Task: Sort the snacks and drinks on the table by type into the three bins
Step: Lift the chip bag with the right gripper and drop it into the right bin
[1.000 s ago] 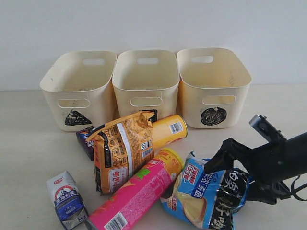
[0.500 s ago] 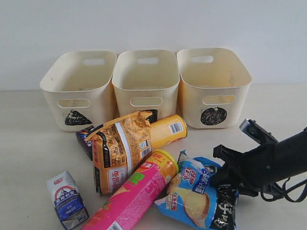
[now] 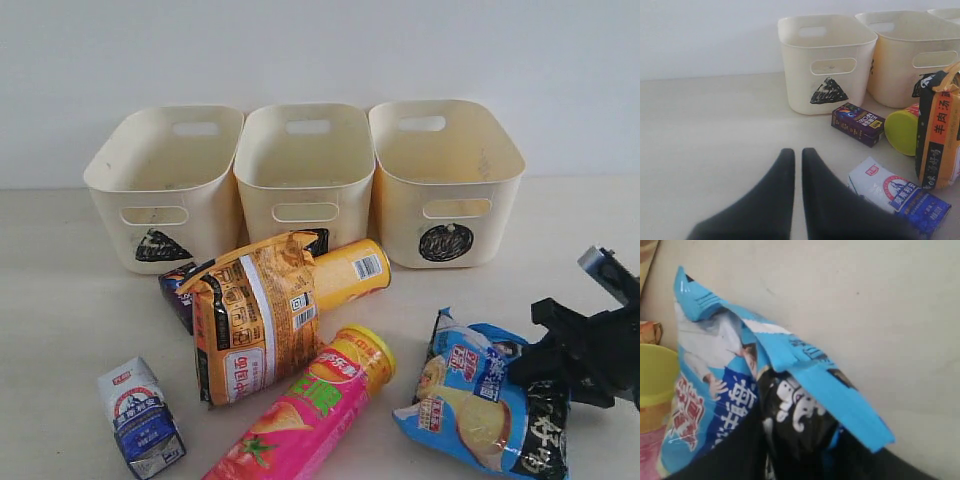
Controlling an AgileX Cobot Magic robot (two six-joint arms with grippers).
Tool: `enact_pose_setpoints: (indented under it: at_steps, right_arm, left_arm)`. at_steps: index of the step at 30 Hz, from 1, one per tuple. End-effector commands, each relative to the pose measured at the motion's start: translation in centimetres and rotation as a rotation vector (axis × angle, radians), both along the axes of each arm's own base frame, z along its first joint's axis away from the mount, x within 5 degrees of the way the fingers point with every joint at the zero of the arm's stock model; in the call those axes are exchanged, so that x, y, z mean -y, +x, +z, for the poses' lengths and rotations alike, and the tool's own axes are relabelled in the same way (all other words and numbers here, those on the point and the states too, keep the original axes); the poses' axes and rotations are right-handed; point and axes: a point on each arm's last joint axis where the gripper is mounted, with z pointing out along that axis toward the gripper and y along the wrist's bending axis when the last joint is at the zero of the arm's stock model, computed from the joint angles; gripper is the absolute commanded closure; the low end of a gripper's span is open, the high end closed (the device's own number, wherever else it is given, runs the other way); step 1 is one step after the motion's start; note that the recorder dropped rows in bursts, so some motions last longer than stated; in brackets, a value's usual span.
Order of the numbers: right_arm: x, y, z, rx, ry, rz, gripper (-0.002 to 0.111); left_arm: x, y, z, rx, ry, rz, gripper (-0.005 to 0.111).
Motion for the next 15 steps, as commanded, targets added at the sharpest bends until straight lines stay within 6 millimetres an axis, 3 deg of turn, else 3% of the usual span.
enact_pose_setpoints:
  at_steps: [1,8,15]
  right_arm:
    - [1.1,0.4,1.7,0.074,0.048,0.048,0.109]
    - [1.1,1.7,4.9,0.171,0.107,0.08,0.109]
    - [1.2,2.0,5.4,0.189,0.109,0.062,0.109]
  left_arm:
    - [0.0,0.0,0.2,0.012,-0.017,0.003,0.102]
    - [0.0,0.0,0.2,0.012,-0.017,0.003,0.102]
    - [0.0,0.0,0.2,0.012,-0.017,0.003,0.102]
